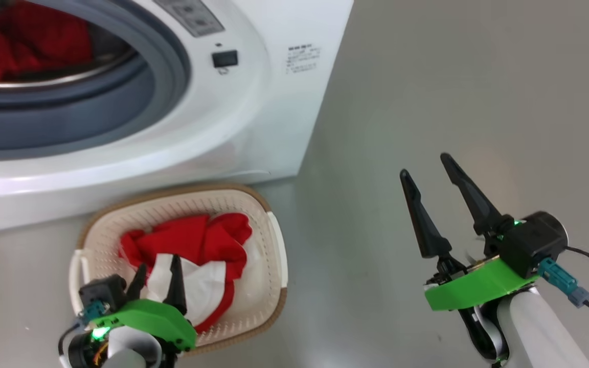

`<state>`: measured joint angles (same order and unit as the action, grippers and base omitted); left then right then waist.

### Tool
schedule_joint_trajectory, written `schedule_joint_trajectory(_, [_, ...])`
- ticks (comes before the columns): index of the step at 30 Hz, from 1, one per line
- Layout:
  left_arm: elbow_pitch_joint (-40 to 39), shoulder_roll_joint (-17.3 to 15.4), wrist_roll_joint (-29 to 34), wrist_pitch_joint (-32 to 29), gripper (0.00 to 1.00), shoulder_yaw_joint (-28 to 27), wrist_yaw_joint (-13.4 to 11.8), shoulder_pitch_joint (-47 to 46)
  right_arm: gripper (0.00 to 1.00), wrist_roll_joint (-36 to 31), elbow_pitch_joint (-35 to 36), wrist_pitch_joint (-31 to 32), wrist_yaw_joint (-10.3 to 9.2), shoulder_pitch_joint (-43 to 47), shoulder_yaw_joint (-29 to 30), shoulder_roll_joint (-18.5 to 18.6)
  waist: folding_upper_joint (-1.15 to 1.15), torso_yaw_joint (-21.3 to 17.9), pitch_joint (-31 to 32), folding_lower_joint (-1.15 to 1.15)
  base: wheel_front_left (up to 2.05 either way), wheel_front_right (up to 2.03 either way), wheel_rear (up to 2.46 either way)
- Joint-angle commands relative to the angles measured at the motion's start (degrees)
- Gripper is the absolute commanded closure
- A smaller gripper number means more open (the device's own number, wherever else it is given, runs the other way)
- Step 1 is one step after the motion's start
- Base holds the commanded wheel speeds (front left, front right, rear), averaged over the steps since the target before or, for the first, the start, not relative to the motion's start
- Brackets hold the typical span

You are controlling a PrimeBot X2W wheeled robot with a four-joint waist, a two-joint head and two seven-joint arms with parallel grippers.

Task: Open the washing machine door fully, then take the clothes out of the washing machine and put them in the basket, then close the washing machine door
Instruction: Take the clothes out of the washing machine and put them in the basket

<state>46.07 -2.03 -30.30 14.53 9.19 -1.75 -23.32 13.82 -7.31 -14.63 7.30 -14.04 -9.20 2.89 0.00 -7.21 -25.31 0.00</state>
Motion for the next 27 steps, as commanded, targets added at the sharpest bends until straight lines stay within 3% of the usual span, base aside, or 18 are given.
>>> schedule_joint_trajectory(1, [-1.52, -0.85, 0.19, 0.47, 0.0, -1.27, -0.48, 1.72, 0.0, -0.34, 1.11, -0.37, 0.19, 0.95, -0.83, -0.02, 0.0, 2.31, 3.45, 0.0, 0.0, 0.0, 0.0])
schedule_joint_trajectory(17, [-26.6, -0.85, 9.26, 0.47, 0.0, -0.62, -2.27, 12.43, 0.0, -1.41, -1.22, -0.37, 0.19, 5.97, 1.04, -0.02, 0.0, 6.94, 12.76, 0.0, 0.0, 0.0, 0.0])
schedule_joint_trajectory(27, [-36.33, -1.12, 13.91, 0.47, 0.0, -0.84, -2.85, 16.5, 0.0, -1.53, -2.09, -0.37, 0.19, 8.44, 1.61, -0.02, 0.0, 7.48, 16.98, 0.0, 0.0, 0.0, 0.0])
